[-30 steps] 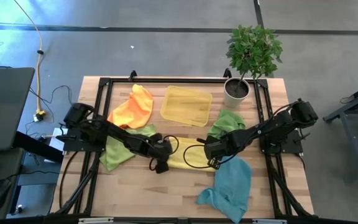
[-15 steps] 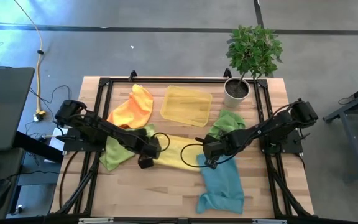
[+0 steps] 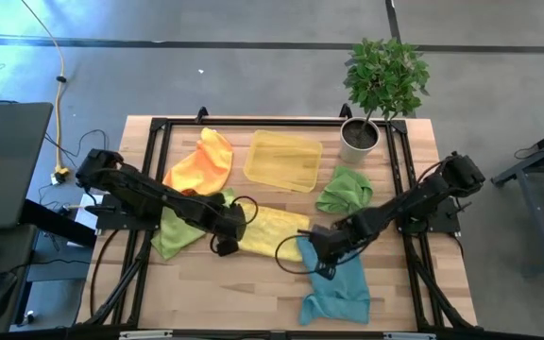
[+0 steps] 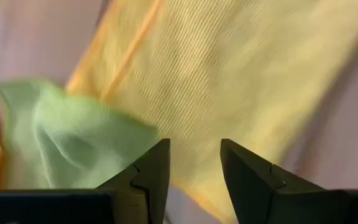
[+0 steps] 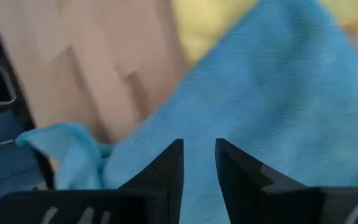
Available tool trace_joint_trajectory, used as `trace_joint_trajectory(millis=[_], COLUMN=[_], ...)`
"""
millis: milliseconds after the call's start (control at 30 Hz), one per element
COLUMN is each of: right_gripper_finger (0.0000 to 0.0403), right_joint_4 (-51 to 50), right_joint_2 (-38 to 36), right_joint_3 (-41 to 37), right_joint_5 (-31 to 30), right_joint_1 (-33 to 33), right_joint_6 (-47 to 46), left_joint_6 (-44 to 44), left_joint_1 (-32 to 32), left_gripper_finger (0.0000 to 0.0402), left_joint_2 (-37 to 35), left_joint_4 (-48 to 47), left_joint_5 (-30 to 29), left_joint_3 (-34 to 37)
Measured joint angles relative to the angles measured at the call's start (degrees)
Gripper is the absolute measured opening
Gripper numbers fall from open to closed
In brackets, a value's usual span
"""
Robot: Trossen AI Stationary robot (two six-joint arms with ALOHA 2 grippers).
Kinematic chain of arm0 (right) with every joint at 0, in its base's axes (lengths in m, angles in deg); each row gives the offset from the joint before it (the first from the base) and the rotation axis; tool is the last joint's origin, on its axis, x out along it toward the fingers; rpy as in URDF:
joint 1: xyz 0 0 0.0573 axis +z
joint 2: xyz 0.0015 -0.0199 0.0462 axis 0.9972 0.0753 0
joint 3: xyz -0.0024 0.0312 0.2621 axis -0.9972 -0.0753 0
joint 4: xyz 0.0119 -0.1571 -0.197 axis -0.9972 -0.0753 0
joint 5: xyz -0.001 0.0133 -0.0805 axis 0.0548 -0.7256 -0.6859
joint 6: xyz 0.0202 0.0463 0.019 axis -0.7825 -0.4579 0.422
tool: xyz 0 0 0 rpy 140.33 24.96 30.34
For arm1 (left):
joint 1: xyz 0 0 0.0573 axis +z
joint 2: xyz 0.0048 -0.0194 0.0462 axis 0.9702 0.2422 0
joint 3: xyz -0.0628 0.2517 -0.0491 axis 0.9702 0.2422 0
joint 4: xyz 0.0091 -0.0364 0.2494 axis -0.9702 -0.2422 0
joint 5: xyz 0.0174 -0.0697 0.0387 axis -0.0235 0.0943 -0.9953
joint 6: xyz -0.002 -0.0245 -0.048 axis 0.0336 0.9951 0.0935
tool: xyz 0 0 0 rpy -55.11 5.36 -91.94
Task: Fold microfiber towels
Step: Fold the yellow microfiber towel
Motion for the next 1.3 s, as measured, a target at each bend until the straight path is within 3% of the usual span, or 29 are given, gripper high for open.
trace_joint_trajectory(millis=[167,400,533,833,1033,1167,1300], right_gripper_finger=[0.0083,0.0083,0.0083,0.0083,0.0083,0.0083,0.0083], right_joint_4=[-0.51,-1.90,-10.01,-38.52,-43.68,-40.22,-28.53], right_joint_2=[2.39,7.13,7.06,6.41,3.33,-0.95,-5.27], right_joint_3=[0.02,0.02,0.02,0.02,1.84,3.68,3.76], right_joint_5=[-1.42,5.73,7.11,8.25,8.04,3.41,-9.19], right_joint_1=[1.53,1.56,2.20,3.36,3.36,3.36,2.77], right_joint_6=[0.01,-0.38,-0.43,1.09,1.09,1.27,0.42], left_joint_6=[-1.86,-1.60,-1.58,-1.54,-1.56,-2.11,-5.07], left_joint_1=[0.02,-0.13,-0.40,-2.29,-2.82,-2.80,-2.80], left_gripper_finger=[0.0133,0.0133,0.0133,0.0133,0.0133,0.0133,0.0133], left_joint_2=[-2.73,-6.44,-8.17,-9.07,-9.04,-9.04,-9.04], left_joint_4=[0.09,-0.29,-0.55,-0.87,-1.02,-2.14,-2.12], left_joint_5=[0.19,1.62,1.59,1.66,3.18,6.52,6.77], left_joint_3=[-4.66,-10.11,-11.33,-11.60,-11.60,-11.60,-11.60])
